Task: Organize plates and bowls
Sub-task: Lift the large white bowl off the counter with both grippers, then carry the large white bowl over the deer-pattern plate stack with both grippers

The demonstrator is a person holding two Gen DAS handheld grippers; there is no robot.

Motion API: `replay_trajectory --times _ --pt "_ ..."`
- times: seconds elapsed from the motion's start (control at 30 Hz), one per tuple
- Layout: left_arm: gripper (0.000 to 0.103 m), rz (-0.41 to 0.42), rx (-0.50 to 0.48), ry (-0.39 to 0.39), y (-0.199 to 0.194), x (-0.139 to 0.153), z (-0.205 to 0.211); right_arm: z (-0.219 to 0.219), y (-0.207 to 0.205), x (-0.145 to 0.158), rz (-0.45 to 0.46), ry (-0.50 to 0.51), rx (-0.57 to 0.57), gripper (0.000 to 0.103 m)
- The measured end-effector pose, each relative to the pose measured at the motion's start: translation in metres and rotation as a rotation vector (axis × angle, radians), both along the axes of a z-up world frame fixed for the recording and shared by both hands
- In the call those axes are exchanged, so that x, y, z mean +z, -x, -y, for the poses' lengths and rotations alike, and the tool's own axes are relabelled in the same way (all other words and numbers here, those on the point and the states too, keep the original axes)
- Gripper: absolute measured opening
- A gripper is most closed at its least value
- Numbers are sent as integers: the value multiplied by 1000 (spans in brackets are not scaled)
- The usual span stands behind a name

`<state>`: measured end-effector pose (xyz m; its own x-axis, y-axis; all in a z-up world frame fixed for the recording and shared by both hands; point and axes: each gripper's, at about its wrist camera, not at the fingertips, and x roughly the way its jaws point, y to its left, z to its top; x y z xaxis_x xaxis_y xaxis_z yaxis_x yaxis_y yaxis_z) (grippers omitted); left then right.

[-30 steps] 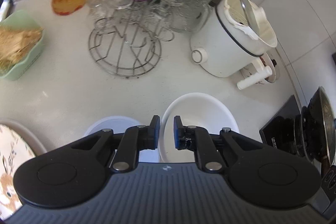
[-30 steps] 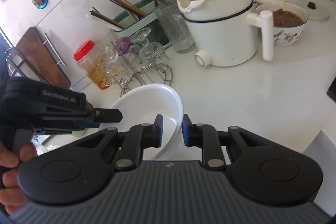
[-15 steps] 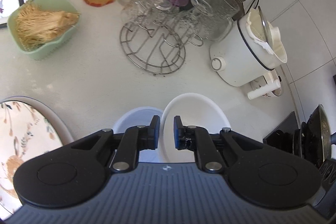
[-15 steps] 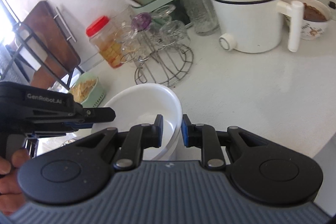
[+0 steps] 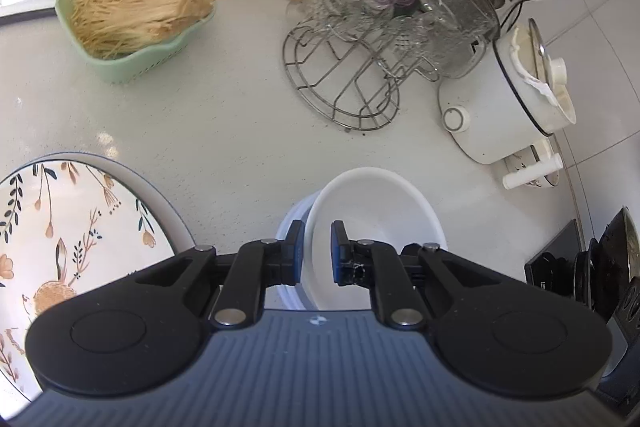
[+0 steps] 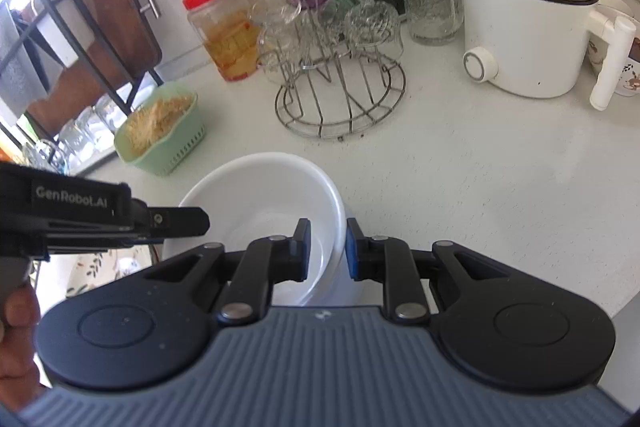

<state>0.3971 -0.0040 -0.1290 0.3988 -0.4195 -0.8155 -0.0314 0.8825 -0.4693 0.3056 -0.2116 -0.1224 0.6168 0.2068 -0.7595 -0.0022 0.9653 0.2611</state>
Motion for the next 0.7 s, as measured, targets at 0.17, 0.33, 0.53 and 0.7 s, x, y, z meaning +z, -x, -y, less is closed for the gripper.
replay_trajectory --times 0.17,0.33,0.53,0.7 --pt "14 0 -31 -22 -1 -6 4 -5 -6 -7 -6 36 4 22" --pt "14 -19 -46 -48 -3 -11 6 -5 -11 -11 -17 38 16 22" --pt "14 -22 -2 -78 -4 -11 4 -2 -10 -8 16 26 33 23" --pt "26 -17 11 -79 -5 -10 -1 4 -13 -7 26 -8 38 24"
